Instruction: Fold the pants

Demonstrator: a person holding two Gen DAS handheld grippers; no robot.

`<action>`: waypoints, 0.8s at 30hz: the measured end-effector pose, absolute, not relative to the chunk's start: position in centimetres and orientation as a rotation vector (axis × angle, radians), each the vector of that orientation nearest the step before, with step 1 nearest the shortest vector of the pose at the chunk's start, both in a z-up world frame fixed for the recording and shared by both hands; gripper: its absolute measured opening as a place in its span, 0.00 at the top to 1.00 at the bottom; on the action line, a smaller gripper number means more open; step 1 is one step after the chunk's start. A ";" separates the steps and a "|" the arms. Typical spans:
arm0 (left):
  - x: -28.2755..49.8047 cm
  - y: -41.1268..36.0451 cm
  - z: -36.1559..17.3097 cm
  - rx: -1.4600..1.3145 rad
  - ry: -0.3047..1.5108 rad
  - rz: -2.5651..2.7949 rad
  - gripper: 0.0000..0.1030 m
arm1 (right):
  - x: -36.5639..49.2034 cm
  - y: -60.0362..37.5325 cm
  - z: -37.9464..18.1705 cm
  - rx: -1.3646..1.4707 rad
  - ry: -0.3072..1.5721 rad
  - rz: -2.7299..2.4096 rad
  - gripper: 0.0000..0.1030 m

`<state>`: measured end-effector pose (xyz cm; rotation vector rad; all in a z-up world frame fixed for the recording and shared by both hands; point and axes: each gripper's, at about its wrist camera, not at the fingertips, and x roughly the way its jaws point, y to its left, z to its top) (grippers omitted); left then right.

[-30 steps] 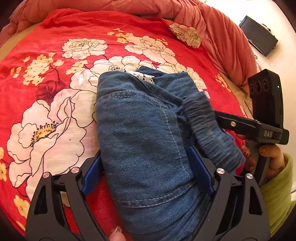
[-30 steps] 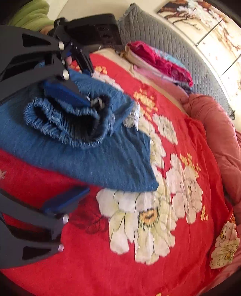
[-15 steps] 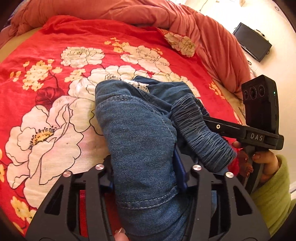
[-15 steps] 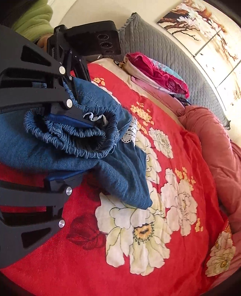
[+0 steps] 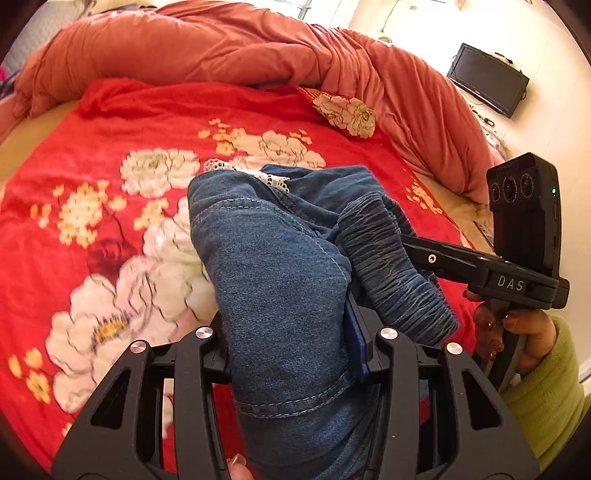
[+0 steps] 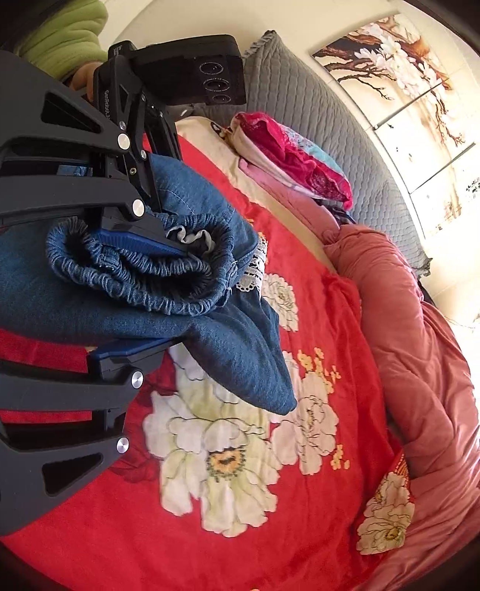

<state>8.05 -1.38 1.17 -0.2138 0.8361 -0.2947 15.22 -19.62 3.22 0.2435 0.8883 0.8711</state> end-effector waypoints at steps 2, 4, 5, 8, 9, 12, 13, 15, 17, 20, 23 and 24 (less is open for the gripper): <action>8.8 -1.2 1.4 -0.209 0.836 -0.284 0.64 | 16.0 -19.3 3.6 0.241 0.877 0.866 0.63; 9.9 -1.0 1.5 -0.205 0.842 -0.277 0.64 | 16.6 -18.9 4.0 0.224 0.861 0.855 0.63; 10.3 -0.9 1.5 -0.207 0.844 -0.275 0.64 | 16.9 -18.8 4.0 0.217 0.858 0.850 0.63; 11.8 -0.7 1.6 -0.209 0.844 -0.274 0.64 | 18.0 -18.6 4.2 0.204 0.847 0.834 0.63; 12.3 -0.7 1.7 -0.204 0.842 -0.276 0.65 | 18.4 -18.6 4.3 0.199 0.844 0.829 0.63; 13.2 -0.8 1.9 -0.186 0.834 -0.273 0.64 | 19.6 -18.5 4.4 0.193 0.839 0.819 0.63; 13.6 -0.8 1.9 -0.181 0.834 -0.271 0.64 | 19.8 -18.5 4.4 0.189 0.836 0.818 0.63; 14.3 -0.8 1.9 -0.179 0.836 -0.270 0.64 | 20.5 -18.3 4.5 0.181 0.835 0.812 0.63; 15.0 -0.8 1.9 -0.171 0.836 -0.270 0.64 | 21.2 -18.2 4.4 0.176 0.833 0.804 0.63; 15.8 -1.1 2.0 -0.145 0.830 -0.260 0.64 | 22.2 -18.0 4.4 0.169 0.833 0.792 0.63; 16.7 -1.2 2.0 -0.137 0.828 -0.249 0.64 | 23.1 -17.5 4.3 0.153 0.825 0.789 0.63; 17.0 -1.2 1.9 -0.134 0.827 -0.247 0.64 | 23.5 -17.3 4.2 0.151 0.827 0.786 0.63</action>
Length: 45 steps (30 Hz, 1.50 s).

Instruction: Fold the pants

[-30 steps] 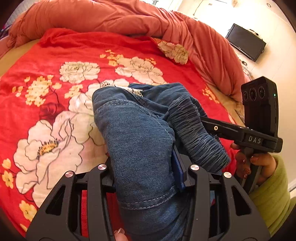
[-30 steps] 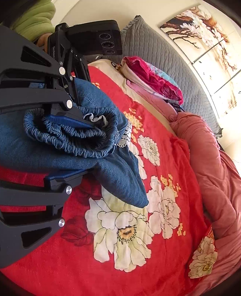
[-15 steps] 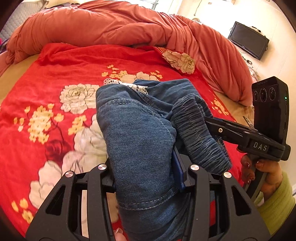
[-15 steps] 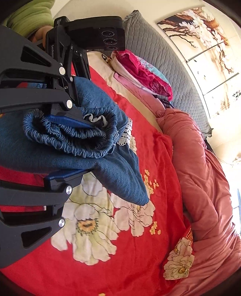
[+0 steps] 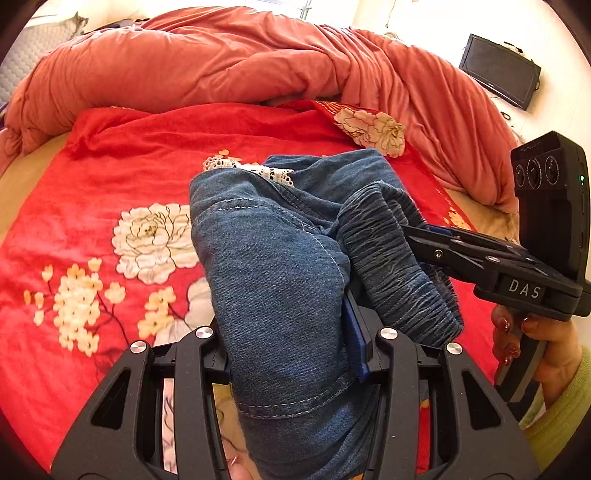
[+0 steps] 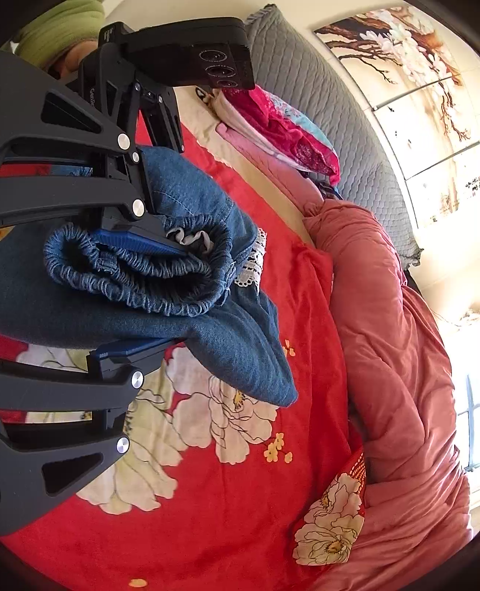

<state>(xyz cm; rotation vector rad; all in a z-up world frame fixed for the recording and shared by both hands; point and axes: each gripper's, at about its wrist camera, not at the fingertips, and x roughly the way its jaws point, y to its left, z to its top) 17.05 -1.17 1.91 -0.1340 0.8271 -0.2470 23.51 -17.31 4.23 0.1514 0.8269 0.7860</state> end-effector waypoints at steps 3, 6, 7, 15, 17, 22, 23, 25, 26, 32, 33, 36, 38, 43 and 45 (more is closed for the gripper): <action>18.0 -1.0 1.5 -0.132 0.824 -0.238 0.64 | 24.5 -17.0 4.0 0.139 0.827 0.782 0.63; 19.0 -0.8 1.1 -0.127 0.823 -0.232 0.64 | 25.4 -16.5 3.6 0.126 0.837 0.768 0.63; 19.3 -0.8 0.9 -0.124 0.821 -0.229 0.64 | 25.6 -16.5 3.5 0.123 0.838 0.765 0.63; 20.5 -0.4 -1.2 -0.121 0.871 -0.208 0.64 | 26.9 -15.7 1.1 0.096 0.912 0.715 0.58; 20.7 -0.3 -1.7 -0.129 0.885 -0.201 0.63 | 27.2 -15.8 0.5 0.094 0.952 0.680 0.54; 20.5 -0.2 -1.9 -0.119 0.896 -0.182 0.47 | 27.3 -16.6 0.0 0.073 0.973 0.605 0.34; 20.4 -0.2 -1.9 -0.123 0.901 -0.178 0.46 | 27.4 -16.7 -0.1 0.071 0.975 0.595 0.32; 20.6 0.0 -2.1 -0.137 0.910 -0.171 0.40 | 27.4 -16.9 -0.3 0.073 0.979 0.582 0.29; 20.5 0.2 -2.1 -0.142 0.913 -0.169 0.40 | 27.4 -17.1 -0.4 0.081 0.980 0.583 0.29; 19.4 0.6 -1.4 -0.166 0.905 -0.173 0.27 | 26.2 -18.5 0.6 0.119 0.946 0.550 0.10; 19.1 0.6 -1.3 -0.165 0.901 -0.174 0.24 | 25.9 -18.8 0.8 0.131 0.939 0.547 0.08; 18.4 0.5 -0.7 -0.140 0.889 -0.170 0.20 | 25.2 -19.7 1.6 0.152 0.918 0.533 0.05; 17.6 0.6 -0.3 -0.123 0.873 -0.159 0.17 | 24.6 -20.2 2.2 0.137 0.894 0.512 0.05; 15.9 0.7 1.2 -0.130 0.838 -0.160 0.10 | 23.4 -20.9 3.7 0.102 0.815 0.474 0.05; 15.3 0.6 1.7 -0.130 0.826 -0.166 0.09 | 22.8 -21.1 4.3 0.079 0.778 0.456 0.05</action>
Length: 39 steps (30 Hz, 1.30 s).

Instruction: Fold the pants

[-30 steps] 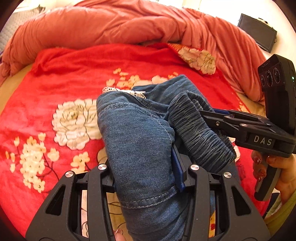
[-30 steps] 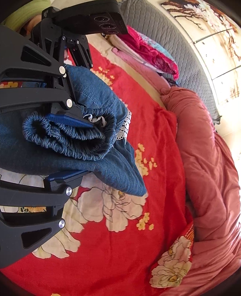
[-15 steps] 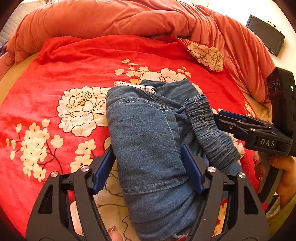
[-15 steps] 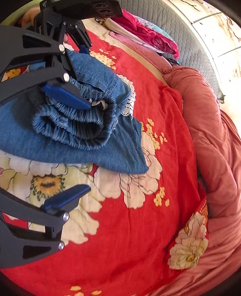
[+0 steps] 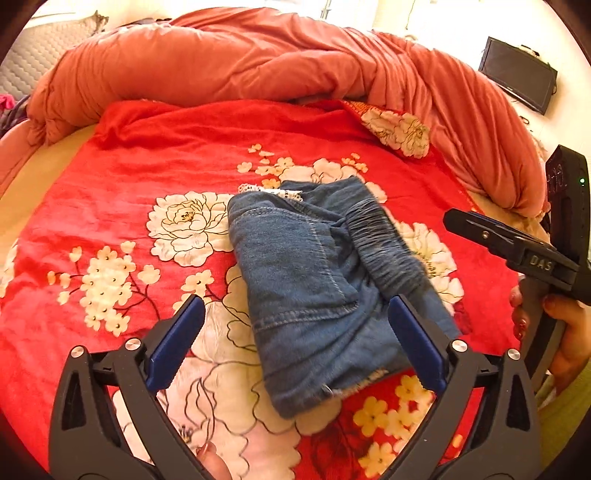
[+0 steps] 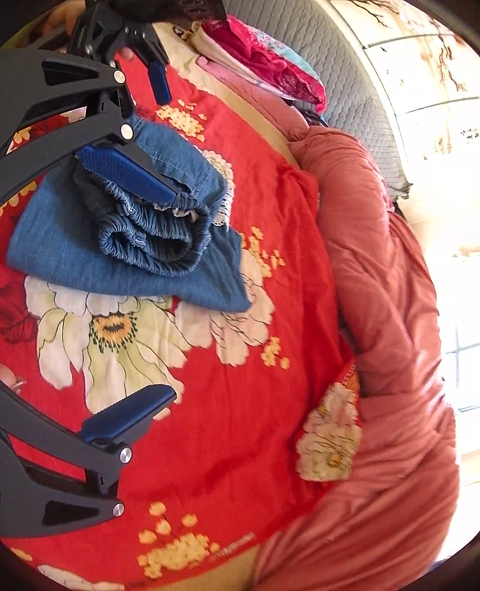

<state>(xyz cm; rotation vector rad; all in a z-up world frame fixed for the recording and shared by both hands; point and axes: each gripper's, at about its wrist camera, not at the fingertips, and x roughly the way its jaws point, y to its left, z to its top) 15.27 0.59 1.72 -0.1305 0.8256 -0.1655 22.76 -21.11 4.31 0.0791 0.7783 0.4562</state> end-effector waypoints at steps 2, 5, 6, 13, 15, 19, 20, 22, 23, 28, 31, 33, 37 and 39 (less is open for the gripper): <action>14.6 0.5 2.1 -0.131 0.814 -0.164 0.09 | 22.0 -21.1 4.7 0.043 0.743 0.432 0.05; 13.8 0.2 2.4 -0.137 0.806 -0.160 0.09 | 20.8 -21.1 5.0 0.011 0.710 0.415 0.05; 13.5 0.1 2.6 -0.135 0.799 -0.157 0.09 | 20.4 -21.1 5.1 0.005 0.702 0.412 0.05; 10.7 -0.7 4.0 -0.093 0.723 -0.110 0.09 | 17.4 -21.1 6.2 0.005 0.626 0.407 0.05; 9.9 -0.8 4.0 -0.097 0.716 -0.107 0.09 | 16.9 -21.1 6.4 0.006 0.609 0.399 0.05; 8.3 -1.1 3.6 -0.106 0.716 -0.092 0.09 | 15.6 -21.5 6.6 0.029 0.594 0.394 0.05; 8.0 -1.1 3.6 -0.108 0.716 -0.091 0.09 | 15.1 -21.7 6.7 0.039 0.587 0.393 0.05; 7.3 -1.3 3.3 -0.113 0.716 -0.089 0.09 | 14.2 -22.1 6.8 0.060 0.573 0.392 0.05; 7.0 -1.4 3.2 -0.114 0.717 -0.088 0.09 | 13.8 -22.2 6.8 0.069 0.568 0.393 0.05; 5.4 -1.4 2.6 -0.134 0.721 -0.077 0.09 | 11.7 -22.9 7.1 0.107 0.541 0.390 0.05; 4.5 -1.3 2.3 -0.146 0.722 -0.071 0.09 | 10.4 -23.2 7.0 0.123 0.533 0.382 0.05; 4.1 -1.4 2.1 -0.146 0.721 -0.066 0.09 | 9.8 -23.4 6.9 0.130 0.529 0.377 0.05; 3.2 -1.1 1.9 -0.160 0.721 -0.054 0.09 | 8.5 -23.5 7.0 0.123 0.510 0.358 0.05; 2.8 -1.0 1.8 -0.168 0.719 -0.047 0.09 | 7.8 -23.4 6.9 0.109 0.509 0.348 0.05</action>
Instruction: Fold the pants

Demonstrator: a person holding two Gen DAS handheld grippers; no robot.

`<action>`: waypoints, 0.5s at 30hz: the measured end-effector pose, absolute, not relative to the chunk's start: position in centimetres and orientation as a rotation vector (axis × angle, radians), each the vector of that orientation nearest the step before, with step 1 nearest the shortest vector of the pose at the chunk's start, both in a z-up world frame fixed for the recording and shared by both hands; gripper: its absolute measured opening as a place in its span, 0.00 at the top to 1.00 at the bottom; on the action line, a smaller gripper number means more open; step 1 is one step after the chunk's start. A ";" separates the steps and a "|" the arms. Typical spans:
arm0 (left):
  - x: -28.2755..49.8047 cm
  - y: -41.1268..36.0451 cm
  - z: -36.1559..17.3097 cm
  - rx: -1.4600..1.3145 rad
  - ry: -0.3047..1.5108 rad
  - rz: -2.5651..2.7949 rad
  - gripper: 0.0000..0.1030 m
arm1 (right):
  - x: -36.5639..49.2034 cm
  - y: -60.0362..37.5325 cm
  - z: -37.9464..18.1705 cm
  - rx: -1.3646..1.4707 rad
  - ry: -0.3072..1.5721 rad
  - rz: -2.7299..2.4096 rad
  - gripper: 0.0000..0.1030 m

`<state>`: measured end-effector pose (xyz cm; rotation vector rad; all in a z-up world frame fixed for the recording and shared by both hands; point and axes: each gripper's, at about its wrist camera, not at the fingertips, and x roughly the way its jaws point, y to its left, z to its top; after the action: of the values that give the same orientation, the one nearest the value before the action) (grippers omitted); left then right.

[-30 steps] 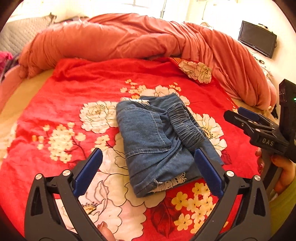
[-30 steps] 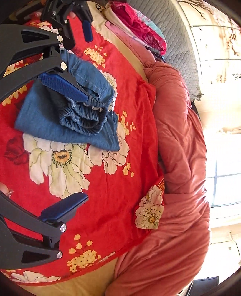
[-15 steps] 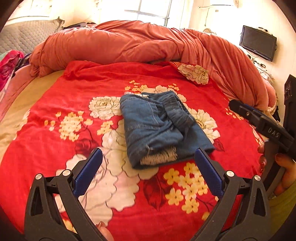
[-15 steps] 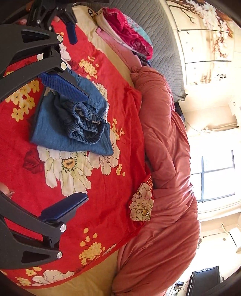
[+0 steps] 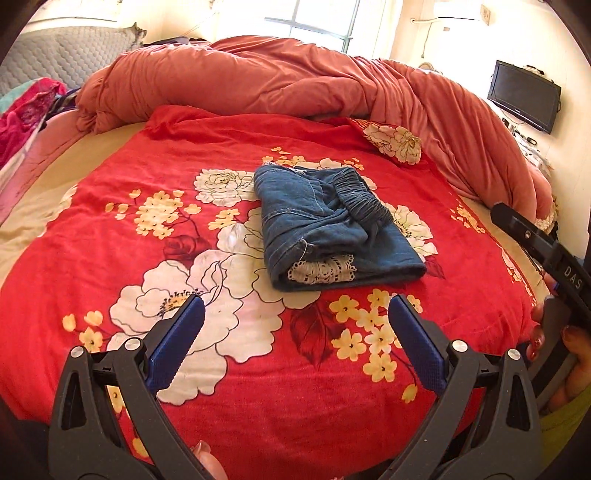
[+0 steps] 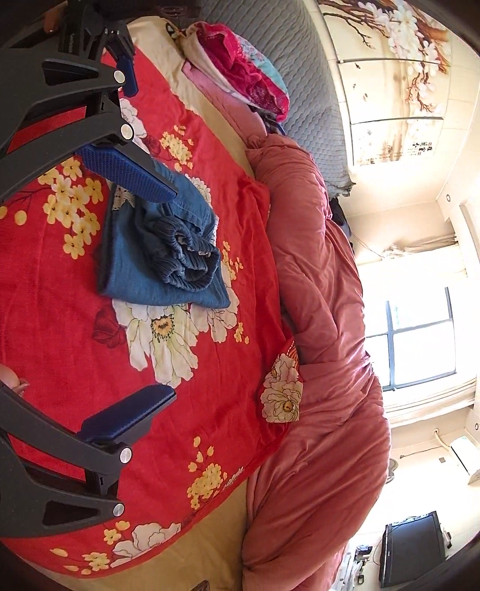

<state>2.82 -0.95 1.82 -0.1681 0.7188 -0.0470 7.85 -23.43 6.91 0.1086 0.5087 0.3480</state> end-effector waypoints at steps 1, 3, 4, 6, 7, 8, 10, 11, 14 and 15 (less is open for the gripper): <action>2.7 -0.9 1.8 -0.170 0.721 -0.045 0.09 | 7.5 -23.3 6.9 0.096 0.505 0.340 0.05; 2.4 -0.8 1.6 -0.177 0.725 -0.046 0.09 | 6.8 -23.1 6.8 0.082 0.499 0.338 0.05; 2.3 -0.7 1.5 -0.179 0.728 -0.046 0.09 | 6.4 -22.9 6.6 0.067 0.503 0.337 0.05; 1.9 -0.6 1.2 -0.185 0.739 -0.042 0.09 | 6.0 -22.5 6.2 0.042 0.526 0.345 0.05; 1.7 -0.6 1.1 -0.189 0.744 -0.039 0.09 | 5.8 -22.4 5.9 0.038 0.539 0.349 0.05; 1.6 -0.6 1.0 -0.192 0.748 -0.038 0.09 | 5.7 -22.2 5.5 0.038 0.563 0.360 0.05; 1.2 -0.5 0.8 -0.201 0.757 -0.036 0.09 | 5.5 -21.9 4.9 0.054 0.602 0.384 0.05; 1.0 -0.6 0.6 -0.204 0.762 -0.037 0.09 | 5.3 -21.9 4.7 0.062 0.617 0.382 0.05; 0.8 -0.6 0.1 -0.206 0.779 -0.035 0.09 | 4.8 -21.8 4.3 0.068 0.639 0.372 0.05; 0.9 -0.7 -0.1 -0.201 0.788 -0.036 0.09 | 4.7 -21.7 4.2 0.064 0.643 0.367 0.05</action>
<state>0.90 -0.70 -0.15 -0.2014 0.7884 -0.0357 4.71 -21.72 4.18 0.0640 0.6433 0.3672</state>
